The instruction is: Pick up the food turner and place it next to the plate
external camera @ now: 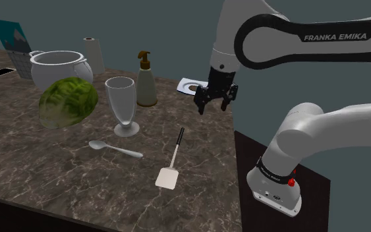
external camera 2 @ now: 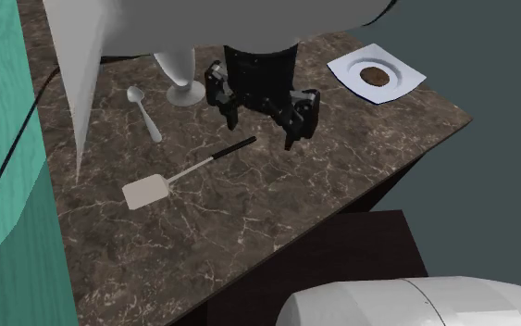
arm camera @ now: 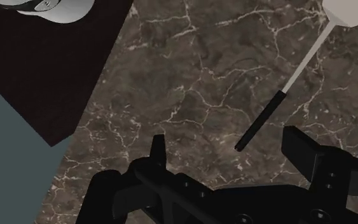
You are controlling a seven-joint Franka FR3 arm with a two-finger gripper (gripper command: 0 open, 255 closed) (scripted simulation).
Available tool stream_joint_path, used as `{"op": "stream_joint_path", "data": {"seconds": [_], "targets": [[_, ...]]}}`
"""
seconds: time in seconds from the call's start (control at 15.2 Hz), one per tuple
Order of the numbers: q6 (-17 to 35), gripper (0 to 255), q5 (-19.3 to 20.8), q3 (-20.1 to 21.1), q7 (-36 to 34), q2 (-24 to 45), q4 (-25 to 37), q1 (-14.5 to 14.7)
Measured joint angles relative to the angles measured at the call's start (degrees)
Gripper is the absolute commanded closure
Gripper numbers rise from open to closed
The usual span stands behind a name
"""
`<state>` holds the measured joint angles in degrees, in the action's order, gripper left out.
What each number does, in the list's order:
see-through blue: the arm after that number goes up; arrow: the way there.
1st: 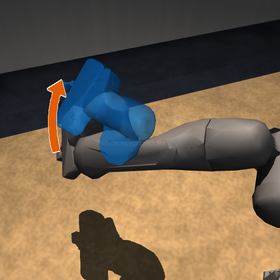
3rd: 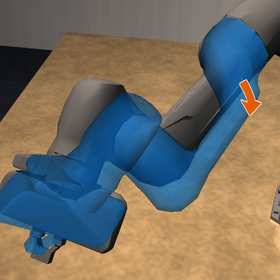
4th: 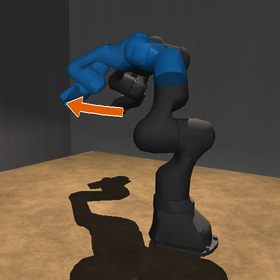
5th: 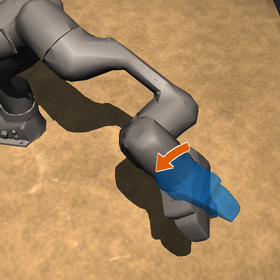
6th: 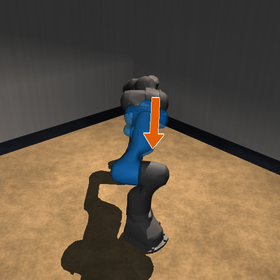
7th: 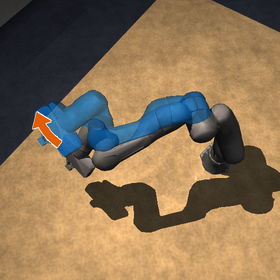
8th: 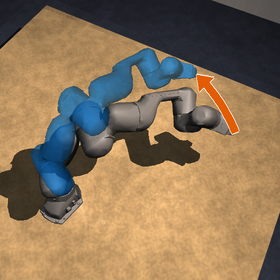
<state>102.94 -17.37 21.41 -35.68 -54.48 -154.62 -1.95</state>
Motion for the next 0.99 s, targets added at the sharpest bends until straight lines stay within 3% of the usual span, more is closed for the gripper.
{"op": "stream_joint_path", "data": {"seconds": [0.4,0.59,0.79,0.99], "targets": [[7.8,0,-8.2,14.4,-20.3,6.0,0.7,-2.5],[11.6,0,-10.4,21.5,-30.1,10.5,2.8,-5.8],[16.8,0,-11.2,30.5,-40.4,17.4,6.3,-11.7],[19.9,0,-11.7,34.2,-43.8,20.0,6.4,-13.9]]}}
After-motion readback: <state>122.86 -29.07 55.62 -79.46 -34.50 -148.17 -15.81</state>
